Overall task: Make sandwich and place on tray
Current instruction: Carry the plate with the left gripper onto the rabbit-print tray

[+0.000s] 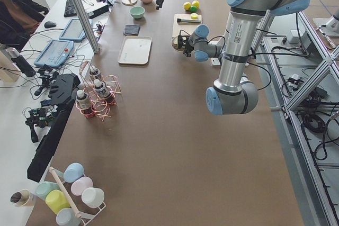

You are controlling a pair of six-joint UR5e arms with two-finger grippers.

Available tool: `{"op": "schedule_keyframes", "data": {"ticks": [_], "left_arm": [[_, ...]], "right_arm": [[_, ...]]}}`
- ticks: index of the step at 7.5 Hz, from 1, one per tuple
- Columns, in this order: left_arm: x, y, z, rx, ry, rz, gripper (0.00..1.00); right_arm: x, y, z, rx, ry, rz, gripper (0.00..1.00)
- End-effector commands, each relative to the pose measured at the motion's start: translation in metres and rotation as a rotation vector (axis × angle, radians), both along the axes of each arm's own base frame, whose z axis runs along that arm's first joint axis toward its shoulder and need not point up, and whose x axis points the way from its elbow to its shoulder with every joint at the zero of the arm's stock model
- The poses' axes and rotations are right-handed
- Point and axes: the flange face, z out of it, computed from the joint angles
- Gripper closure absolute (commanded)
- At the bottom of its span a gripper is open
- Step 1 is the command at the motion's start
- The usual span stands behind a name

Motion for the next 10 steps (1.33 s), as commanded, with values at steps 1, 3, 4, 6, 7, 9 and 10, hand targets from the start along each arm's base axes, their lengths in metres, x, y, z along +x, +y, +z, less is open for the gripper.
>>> {"op": "schedule_keyframes", "data": {"ticks": [1, 3, 4, 6, 7, 9, 10], "left_arm": [[-0.005, -0.028, -0.030, -0.155, 0.084, -0.087, 1.00], [-0.020, -0.062, -0.038, -0.234, 0.088, -0.174, 1.00], [-0.028, -0.084, -0.052, -0.287, 0.087, -0.233, 1.00], [-0.026, -0.122, -0.061, -0.347, 0.071, -0.314, 1.00], [-0.018, -0.144, -0.058, -0.354, 0.050, -0.345, 1.00], [-0.005, -0.196, -0.053, -0.376, 0.018, -0.413, 1.00], [0.001, -0.216, -0.053, -0.382, 0.002, -0.436, 1.00]], "right_arm": [[0.001, -0.001, 0.000, 0.000, 0.001, 0.003, 0.01], [0.002, -0.001, 0.000, 0.001, -0.001, 0.003, 0.01], [0.003, -0.001, 0.000, 0.001, -0.001, 0.004, 0.01], [0.004, -0.002, 0.001, -0.002, 0.000, 0.004, 0.01], [0.005, -0.002, 0.001, -0.002, 0.000, 0.006, 0.01], [0.007, 0.001, 0.000, 0.001, -0.003, 0.007, 0.01], [0.007, 0.002, -0.001, 0.001, -0.004, 0.004, 0.01]]}}
